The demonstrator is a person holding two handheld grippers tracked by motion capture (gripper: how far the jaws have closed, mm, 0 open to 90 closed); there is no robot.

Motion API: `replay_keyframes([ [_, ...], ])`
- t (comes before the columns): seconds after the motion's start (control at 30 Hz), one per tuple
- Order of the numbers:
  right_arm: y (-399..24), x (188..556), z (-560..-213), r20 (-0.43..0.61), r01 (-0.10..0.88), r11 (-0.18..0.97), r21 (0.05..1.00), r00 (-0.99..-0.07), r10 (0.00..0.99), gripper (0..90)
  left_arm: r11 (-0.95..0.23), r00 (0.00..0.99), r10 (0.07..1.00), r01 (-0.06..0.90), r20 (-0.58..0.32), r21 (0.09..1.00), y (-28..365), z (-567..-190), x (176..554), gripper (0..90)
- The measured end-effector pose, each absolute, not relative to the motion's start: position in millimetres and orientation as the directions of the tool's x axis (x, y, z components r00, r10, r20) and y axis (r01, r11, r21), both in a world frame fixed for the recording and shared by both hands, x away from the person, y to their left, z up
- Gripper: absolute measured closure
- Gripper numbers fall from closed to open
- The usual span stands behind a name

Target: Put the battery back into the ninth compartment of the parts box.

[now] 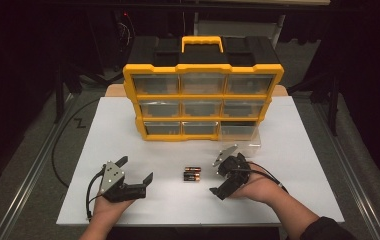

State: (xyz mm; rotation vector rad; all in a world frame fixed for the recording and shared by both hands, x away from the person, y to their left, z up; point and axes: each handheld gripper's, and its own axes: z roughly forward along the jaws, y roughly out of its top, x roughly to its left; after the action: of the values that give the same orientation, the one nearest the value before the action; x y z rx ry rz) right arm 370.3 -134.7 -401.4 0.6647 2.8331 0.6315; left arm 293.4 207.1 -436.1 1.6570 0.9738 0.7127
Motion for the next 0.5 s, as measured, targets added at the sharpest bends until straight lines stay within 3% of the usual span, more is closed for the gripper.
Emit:
replay_keyframes([
  [0.5,-113,377,-395,-0.046,0.320,0.845,0.428,-0.926,0.374,3.0,-0.133,0.497,0.868,0.253,-0.010,0.958,207,-436,293,0.3],
])
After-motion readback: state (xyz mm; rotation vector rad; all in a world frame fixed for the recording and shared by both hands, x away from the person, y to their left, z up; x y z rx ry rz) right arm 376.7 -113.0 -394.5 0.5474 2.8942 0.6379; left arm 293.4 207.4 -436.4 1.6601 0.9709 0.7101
